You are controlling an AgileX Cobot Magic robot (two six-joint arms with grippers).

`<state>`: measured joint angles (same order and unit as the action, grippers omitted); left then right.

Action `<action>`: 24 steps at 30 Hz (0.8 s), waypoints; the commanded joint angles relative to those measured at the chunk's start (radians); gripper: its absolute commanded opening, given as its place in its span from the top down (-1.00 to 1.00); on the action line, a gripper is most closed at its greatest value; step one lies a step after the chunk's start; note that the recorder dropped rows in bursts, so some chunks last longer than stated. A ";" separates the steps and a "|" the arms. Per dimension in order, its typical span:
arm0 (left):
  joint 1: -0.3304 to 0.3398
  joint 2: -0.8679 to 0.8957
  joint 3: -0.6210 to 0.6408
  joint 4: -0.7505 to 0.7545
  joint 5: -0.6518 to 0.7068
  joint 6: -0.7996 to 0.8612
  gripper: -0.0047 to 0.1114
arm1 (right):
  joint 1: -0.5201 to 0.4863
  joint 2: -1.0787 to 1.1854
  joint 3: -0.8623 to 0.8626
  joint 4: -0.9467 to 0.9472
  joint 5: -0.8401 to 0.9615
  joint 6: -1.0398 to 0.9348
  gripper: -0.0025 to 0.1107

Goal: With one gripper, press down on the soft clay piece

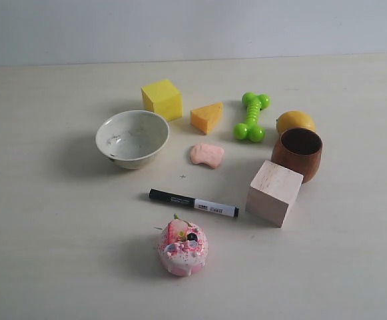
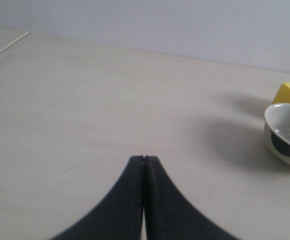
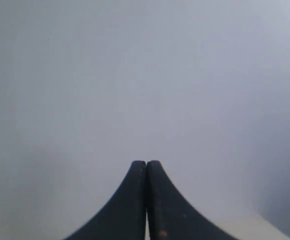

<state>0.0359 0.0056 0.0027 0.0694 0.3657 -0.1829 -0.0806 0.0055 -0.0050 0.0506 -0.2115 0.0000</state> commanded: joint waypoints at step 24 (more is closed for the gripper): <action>-0.006 -0.006 -0.003 0.005 -0.008 0.006 0.92 | 0.063 0.655 -0.784 -1.074 -0.140 0.937 0.96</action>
<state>0.0359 0.0056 0.0027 0.0694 0.3657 -0.1829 -0.0495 0.5684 -0.7434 -0.7580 -0.2559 0.7073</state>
